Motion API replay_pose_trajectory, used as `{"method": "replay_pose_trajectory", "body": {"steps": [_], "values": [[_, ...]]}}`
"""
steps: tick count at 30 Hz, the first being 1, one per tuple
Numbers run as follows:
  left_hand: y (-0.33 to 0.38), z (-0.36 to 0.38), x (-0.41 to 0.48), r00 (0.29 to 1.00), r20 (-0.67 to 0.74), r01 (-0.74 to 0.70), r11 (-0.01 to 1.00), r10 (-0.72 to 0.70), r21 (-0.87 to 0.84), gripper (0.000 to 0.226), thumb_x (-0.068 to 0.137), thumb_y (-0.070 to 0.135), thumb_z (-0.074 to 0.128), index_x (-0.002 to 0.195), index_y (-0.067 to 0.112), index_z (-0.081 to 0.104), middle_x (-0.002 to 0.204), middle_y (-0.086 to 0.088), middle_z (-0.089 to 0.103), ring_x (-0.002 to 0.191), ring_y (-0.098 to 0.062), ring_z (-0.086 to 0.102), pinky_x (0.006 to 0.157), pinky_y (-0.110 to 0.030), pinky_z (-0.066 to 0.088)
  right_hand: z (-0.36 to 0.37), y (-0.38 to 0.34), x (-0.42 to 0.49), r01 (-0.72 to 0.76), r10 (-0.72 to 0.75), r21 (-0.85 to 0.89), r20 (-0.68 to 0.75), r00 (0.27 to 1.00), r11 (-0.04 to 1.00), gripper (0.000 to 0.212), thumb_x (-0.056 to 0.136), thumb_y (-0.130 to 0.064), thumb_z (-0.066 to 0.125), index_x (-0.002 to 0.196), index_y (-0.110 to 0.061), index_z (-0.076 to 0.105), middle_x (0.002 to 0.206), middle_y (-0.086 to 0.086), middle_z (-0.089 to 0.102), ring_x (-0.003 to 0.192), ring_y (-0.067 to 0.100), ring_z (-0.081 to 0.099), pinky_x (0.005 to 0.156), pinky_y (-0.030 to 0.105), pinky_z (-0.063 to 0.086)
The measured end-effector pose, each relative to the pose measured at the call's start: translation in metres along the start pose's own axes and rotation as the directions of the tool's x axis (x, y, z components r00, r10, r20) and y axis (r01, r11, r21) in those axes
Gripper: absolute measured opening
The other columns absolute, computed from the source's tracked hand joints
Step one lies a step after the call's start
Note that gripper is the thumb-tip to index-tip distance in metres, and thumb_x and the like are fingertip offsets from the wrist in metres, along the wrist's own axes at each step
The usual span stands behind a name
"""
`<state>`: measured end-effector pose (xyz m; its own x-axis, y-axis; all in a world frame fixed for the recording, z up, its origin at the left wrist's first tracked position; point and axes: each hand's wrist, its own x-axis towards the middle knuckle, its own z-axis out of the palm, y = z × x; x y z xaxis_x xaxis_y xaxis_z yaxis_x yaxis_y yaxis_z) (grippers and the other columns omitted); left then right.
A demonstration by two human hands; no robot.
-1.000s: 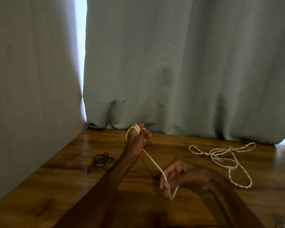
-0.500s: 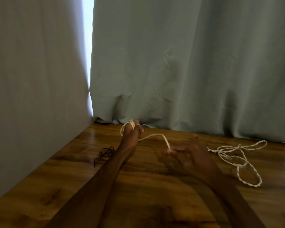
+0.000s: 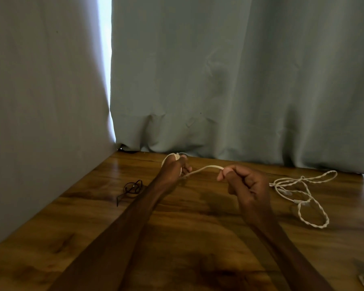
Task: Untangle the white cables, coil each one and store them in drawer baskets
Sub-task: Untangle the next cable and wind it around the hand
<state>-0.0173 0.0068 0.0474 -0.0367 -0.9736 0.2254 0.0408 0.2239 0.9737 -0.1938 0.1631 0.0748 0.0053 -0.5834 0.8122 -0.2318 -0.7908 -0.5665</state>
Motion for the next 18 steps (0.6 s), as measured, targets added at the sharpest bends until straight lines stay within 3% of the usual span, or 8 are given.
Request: {"method": "replay_pose_trajectory", "body": {"steps": [2, 4, 9, 12, 14, 18], "values": [[-0.001, 0.009, -0.009, 0.991, 0.132, 0.029, 0.998, -0.037, 0.058, 0.035, 0.108, 0.018, 0.042, 0.109, -0.009, 0.064, 0.057, -0.005, 0.06, 0.045, -0.018, 0.053, 0.046, -0.024, 0.04, -0.003, -0.003, 0.002, 0.039, -0.041, -0.034, -0.058, 0.997, 0.999, 0.025, 0.099, -0.023, 0.057, 0.08, -0.014, 0.071, 0.058, -0.014, 0.055, 0.048, 0.015, 0.044, 0.045, 0.031, 0.033], [-0.003, 0.016, -0.017, 0.929, 0.351, 0.093, 0.992, -0.117, 0.086, 0.044, 0.109, 0.025, 0.039, 0.109, -0.008, 0.068, 0.055, -0.005, 0.053, 0.043, -0.017, 0.046, 0.045, -0.024, 0.034, -0.007, -0.003, 0.005, 0.064, -0.072, -0.076, -0.121, 0.99, 0.995, 0.025, 0.1, -0.012, 0.054, 0.082, -0.008, 0.071, 0.063, -0.021, 0.059, 0.054, 0.002, 0.051, 0.053, 0.016, 0.037], [0.004, 0.031, -0.034, 0.592, 0.77, 0.237, 0.965, -0.238, 0.116, 0.071, 0.109, 0.045, 0.022, 0.108, -0.01, 0.067, 0.044, 0.005, 0.034, 0.034, -0.007, 0.029, 0.041, -0.025, 0.018, -0.019, 0.005, 0.012, 0.033, -0.111, -0.245, -0.312, 0.944, 0.969, 0.025, 0.106, -0.017, 0.052, 0.09, -0.015, 0.071, 0.057, -0.009, 0.054, 0.04, 0.016, 0.036, 0.039, 0.027, 0.025], [0.008, 0.041, -0.043, 0.384, 0.889, 0.292, 0.946, -0.248, 0.138, 0.091, 0.102, 0.068, 0.017, 0.1, -0.008, 0.068, 0.042, 0.009, 0.03, 0.032, -0.003, 0.026, 0.038, -0.021, 0.019, -0.026, 0.019, 0.017, -0.002, -0.134, -0.344, -0.371, 0.919, 0.939, 0.027, 0.107, -0.02, 0.05, 0.092, -0.014, 0.072, 0.057, -0.001, 0.054, 0.042, 0.014, 0.038, 0.041, 0.029, 0.027], [0.01, 0.047, -0.049, 0.289, 0.923, 0.325, 0.933, -0.252, 0.153, 0.093, 0.1, 0.071, 0.014, 0.089, -0.003, 0.069, 0.04, 0.011, 0.03, 0.031, -0.002, 0.027, 0.037, -0.017, 0.02, -0.033, 0.031, 0.02, -0.039, -0.146, -0.412, -0.407, 0.902, 0.91, 0.03, 0.106, -0.022, 0.049, 0.092, -0.011, 0.073, 0.062, 0.003, 0.059, 0.048, 0.017, 0.046, 0.046, 0.031, 0.034], [0.026, 0.051, -0.06, 0.28, 0.939, 0.383, 0.92, -0.199, 0.081, 0.071, 0.103, 0.061, 0.021, 0.071, 0.01, 0.058, 0.038, 0.012, 0.032, 0.03, -0.002, 0.025, 0.036, -0.015, 0.02, -0.052, 0.061, 0.024, -0.222, -0.04, -0.546, -0.426, 0.904, 0.808, 0.037, 0.104, -0.027, 0.047, 0.089, -0.014, 0.077, 0.073, 0.003, 0.07, 0.065, 0.02, 0.063, 0.061, 0.031, 0.042]]}}
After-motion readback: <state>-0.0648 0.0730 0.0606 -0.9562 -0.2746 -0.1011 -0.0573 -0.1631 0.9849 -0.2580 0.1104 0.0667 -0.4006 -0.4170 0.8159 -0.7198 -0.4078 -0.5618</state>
